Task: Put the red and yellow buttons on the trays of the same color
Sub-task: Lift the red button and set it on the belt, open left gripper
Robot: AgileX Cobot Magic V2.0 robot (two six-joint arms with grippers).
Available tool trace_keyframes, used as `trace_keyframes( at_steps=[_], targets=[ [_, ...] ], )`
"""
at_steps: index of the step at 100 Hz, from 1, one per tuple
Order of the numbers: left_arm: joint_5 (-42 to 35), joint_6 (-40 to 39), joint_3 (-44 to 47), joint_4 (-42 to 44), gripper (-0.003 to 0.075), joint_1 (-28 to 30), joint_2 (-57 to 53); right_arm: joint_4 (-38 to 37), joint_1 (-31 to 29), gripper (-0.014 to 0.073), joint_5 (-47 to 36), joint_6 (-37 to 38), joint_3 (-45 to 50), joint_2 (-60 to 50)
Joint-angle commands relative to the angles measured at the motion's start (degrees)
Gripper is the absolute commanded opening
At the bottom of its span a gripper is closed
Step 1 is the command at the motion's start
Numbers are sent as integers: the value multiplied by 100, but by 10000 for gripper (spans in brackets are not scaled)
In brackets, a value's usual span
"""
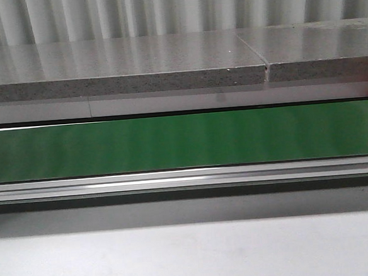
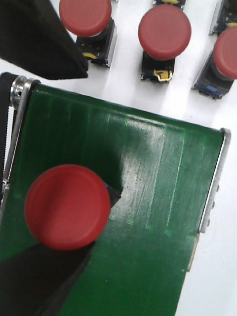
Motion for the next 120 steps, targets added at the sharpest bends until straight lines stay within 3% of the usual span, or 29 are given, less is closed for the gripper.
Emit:
trace_keyframes(
  at_steps=[1,46,77,98,120],
  targets=[
    [-93,156,-262,-212,638,-94,-285,-53,-35,-68,-493,-17,-91,-51],
    [251,319,-1316,-389,638,-749,-584,-53,-35,-68,-493,-17,-91,-51],
    [-94,214,-958,-496,638,-737,-1338,-53,-35,-68,-493,-17,-91,-51],
    [-242,84,-120,-484,638,-201,-1970,-53,-35,-68,-493,-17,-91,-51],
    [-567,-100,927,-484,638,1155,-2383,-53,-35,-68,-493,-17,-91,-51]
  ],
)
